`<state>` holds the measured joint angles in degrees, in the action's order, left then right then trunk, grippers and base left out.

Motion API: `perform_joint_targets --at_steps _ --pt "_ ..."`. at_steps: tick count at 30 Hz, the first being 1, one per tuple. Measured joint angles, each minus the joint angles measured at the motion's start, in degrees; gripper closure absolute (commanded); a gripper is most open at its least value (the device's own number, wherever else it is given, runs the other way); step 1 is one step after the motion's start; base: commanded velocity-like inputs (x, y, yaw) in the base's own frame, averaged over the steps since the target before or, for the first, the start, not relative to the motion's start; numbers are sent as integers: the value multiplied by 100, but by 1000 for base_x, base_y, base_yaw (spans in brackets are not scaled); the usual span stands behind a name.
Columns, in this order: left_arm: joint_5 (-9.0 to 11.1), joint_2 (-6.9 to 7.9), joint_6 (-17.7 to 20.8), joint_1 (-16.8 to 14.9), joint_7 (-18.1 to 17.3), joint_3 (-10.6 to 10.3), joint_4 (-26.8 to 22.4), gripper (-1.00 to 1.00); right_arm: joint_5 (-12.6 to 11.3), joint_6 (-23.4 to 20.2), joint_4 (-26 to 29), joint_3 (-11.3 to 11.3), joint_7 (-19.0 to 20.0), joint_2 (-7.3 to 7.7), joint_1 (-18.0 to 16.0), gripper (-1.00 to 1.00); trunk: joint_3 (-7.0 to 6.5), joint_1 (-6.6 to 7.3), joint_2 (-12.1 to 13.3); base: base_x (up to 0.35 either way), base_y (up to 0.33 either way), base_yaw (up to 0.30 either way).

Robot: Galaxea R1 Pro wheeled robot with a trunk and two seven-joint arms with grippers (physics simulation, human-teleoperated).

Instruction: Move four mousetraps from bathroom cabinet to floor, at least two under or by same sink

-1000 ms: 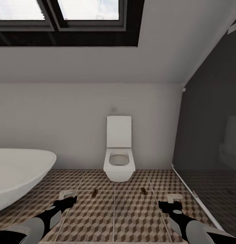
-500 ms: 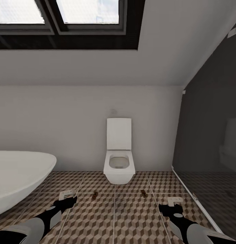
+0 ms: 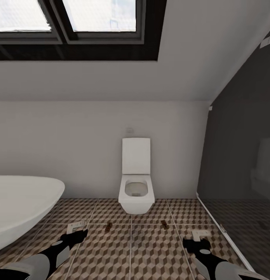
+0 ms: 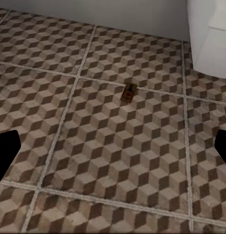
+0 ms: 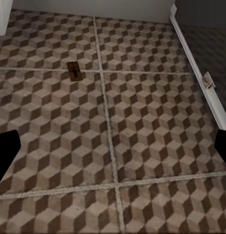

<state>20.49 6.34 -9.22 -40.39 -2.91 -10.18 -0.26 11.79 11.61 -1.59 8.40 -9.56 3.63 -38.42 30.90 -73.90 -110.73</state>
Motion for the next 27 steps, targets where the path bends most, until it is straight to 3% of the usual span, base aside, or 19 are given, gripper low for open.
perform_joint_targets --at_steps 27 --pt "0 -19 0 225 18 1 0 -100 0 -147 0 0 -11 48 228 -100 -485 593 1083 0 0 0"
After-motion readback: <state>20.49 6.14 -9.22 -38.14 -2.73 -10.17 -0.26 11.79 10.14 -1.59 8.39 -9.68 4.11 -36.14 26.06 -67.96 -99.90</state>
